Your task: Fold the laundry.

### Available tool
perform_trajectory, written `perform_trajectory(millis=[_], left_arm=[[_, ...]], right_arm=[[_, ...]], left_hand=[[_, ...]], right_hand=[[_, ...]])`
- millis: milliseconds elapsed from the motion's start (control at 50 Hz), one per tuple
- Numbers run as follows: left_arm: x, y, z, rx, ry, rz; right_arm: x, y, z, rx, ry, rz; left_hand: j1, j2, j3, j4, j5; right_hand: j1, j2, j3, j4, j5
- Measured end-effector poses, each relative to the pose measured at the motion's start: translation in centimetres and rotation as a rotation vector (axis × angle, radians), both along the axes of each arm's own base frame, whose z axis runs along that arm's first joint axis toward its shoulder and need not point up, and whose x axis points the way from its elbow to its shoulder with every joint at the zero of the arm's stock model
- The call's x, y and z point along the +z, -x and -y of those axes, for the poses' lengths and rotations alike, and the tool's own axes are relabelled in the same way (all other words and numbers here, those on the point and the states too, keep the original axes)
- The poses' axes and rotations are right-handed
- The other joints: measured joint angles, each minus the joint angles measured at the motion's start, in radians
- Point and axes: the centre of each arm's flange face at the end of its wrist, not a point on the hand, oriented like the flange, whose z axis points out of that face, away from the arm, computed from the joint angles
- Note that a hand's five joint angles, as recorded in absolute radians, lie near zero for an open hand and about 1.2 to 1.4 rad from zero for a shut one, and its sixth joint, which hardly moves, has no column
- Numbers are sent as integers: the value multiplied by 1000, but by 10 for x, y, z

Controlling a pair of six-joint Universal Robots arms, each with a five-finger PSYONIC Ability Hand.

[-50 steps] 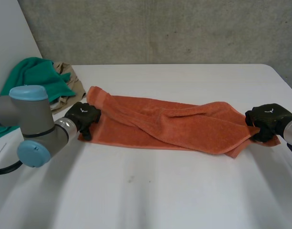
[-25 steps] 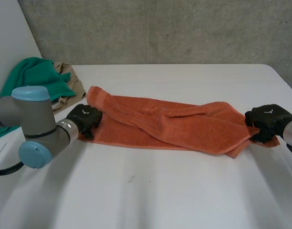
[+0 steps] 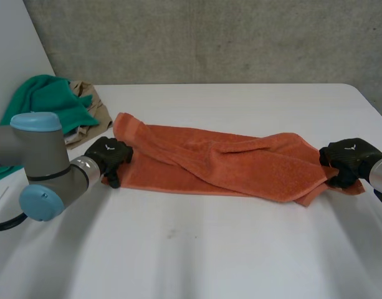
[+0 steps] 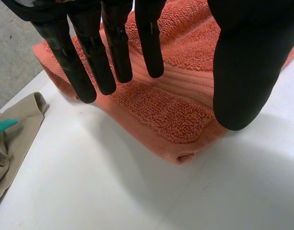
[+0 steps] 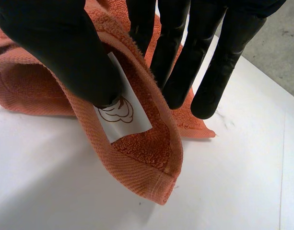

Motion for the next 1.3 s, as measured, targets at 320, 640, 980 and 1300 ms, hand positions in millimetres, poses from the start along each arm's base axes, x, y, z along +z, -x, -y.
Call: perform_trajectory(millis=[320,640,980,1300], left_arm=[[-3,2,7,1,12,-7],[3,5,5,7,25,-6],[171,-24,-59,126,358,-116],[172,-37,-70,157,326,-98]], right_arm=[[-2,0,1,-1,7,-1],[-1,0,0,-1,5,-1],[106,16,-13,-17,265,-163],[140,9,-34,46,263,-390]], left_hand=[[280,275,262,276,265],[583,639,623,647,609],[583,639,626,649,609],[583,639,628,649,609]], right_hand=[[1,0,0,0,0],[9,0,0,0,0],[9,1,0,0,0],[9,1,0,1,5]])
